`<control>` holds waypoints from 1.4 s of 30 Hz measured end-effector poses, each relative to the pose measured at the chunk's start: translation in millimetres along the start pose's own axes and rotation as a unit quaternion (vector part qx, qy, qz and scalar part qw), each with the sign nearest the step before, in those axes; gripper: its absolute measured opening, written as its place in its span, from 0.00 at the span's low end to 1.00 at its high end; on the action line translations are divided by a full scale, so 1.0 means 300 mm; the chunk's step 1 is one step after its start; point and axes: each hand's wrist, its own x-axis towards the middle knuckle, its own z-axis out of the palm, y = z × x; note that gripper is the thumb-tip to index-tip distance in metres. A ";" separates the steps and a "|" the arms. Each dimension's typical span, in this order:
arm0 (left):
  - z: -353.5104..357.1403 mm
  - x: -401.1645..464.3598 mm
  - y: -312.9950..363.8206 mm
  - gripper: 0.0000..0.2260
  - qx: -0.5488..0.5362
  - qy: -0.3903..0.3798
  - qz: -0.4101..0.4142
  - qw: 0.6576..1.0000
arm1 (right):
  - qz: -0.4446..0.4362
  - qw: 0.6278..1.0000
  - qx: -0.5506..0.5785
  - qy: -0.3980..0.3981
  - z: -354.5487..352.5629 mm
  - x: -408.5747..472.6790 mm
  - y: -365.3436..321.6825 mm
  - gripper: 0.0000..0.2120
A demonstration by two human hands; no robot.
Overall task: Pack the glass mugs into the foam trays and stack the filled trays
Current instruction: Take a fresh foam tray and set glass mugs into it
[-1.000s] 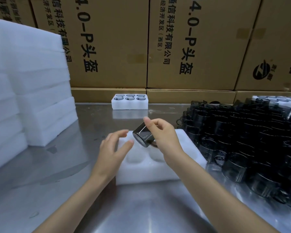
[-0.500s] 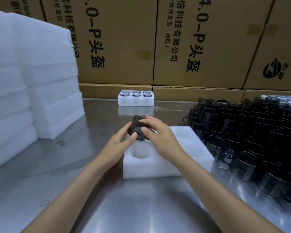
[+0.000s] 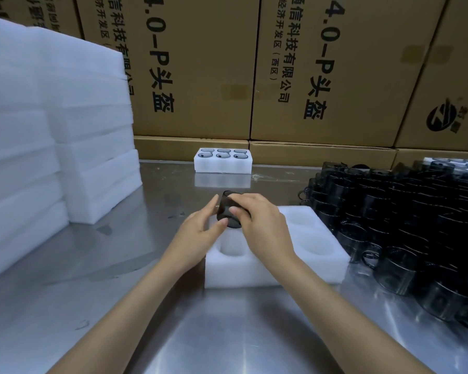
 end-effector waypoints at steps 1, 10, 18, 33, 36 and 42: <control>-0.003 -0.003 0.000 0.25 -0.004 -0.006 -0.006 1.000 | -0.003 1.000 -0.007 0.003 0.001 -0.002 -0.004 0.12; -0.007 -0.018 0.026 0.29 -0.032 -0.086 0.000 0.996 | -0.002 0.996 -0.086 -0.026 0.003 0.015 -0.010 0.10; -0.008 -0.016 0.002 0.34 -0.056 -0.097 -0.018 0.994 | -0.002 0.991 -0.132 -0.035 0.002 0.021 -0.013 0.10; -0.007 -0.018 0.007 0.42 -0.039 -0.077 -0.057 0.995 | -0.004 0.985 -0.170 -0.028 0.013 0.015 -0.023 0.10; -0.010 -0.019 0.009 0.42 -0.044 -0.084 -0.050 0.994 | -0.022 0.980 -0.193 -0.041 0.012 0.019 -0.025 0.12; -0.008 -0.020 0.012 0.40 -0.049 -0.089 -0.045 0.994 | -0.029 0.978 -0.204 -0.042 0.013 0.021 -0.025 0.13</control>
